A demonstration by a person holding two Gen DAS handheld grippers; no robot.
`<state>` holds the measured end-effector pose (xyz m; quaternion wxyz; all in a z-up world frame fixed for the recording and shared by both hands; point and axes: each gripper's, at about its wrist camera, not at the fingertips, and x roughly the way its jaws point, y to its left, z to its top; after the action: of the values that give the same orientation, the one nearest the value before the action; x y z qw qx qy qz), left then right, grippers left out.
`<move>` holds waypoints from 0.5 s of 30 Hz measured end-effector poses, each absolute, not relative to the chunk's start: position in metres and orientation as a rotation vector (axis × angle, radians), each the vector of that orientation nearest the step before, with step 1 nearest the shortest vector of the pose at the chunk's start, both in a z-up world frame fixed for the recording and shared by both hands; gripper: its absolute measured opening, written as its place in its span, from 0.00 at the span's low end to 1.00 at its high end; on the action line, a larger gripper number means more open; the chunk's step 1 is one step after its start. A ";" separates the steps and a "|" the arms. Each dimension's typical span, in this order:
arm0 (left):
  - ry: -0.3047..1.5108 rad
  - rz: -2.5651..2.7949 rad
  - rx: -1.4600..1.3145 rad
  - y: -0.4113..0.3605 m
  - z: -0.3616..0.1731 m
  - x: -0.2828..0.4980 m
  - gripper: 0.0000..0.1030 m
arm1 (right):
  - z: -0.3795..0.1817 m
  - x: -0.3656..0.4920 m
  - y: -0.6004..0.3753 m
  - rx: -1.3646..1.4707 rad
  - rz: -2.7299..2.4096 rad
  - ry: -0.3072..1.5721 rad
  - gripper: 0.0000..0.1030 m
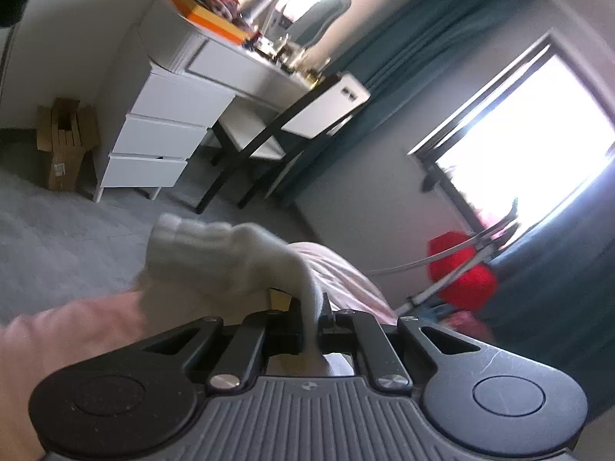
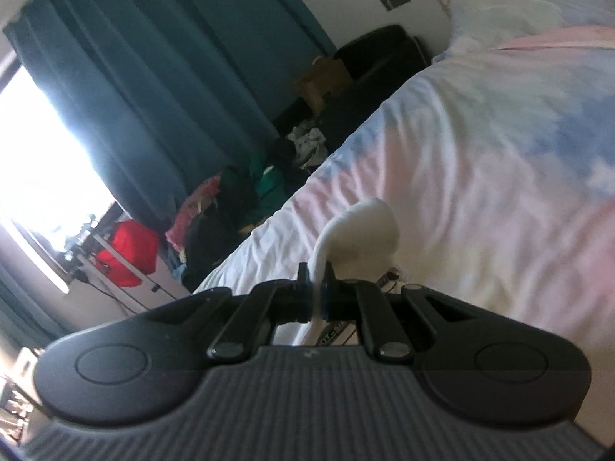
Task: Fold clothes
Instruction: 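Grasp a sweatpants cuff with the right gripper while the left gripper grasps the waistband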
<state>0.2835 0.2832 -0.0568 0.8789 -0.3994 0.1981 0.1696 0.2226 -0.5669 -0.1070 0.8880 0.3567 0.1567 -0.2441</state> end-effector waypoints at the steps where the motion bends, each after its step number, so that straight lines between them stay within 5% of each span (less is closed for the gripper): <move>1: 0.431 0.369 -0.818 0.279 -0.060 0.308 0.07 | -0.108 0.243 -0.568 0.727 -0.512 0.338 0.07; 9: 0.576 0.459 -0.630 0.240 -0.120 0.485 0.08 | -0.163 0.386 -0.582 0.649 -0.579 0.476 0.08; 15: 0.629 0.501 -0.455 0.218 -0.158 0.545 0.13 | -0.213 0.424 -0.576 0.606 -0.622 0.506 0.11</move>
<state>0.5454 0.2183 -0.1578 0.8952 -0.2195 0.3035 0.2415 0.4241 -0.5757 -0.2131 0.8764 0.2903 0.2425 -0.2980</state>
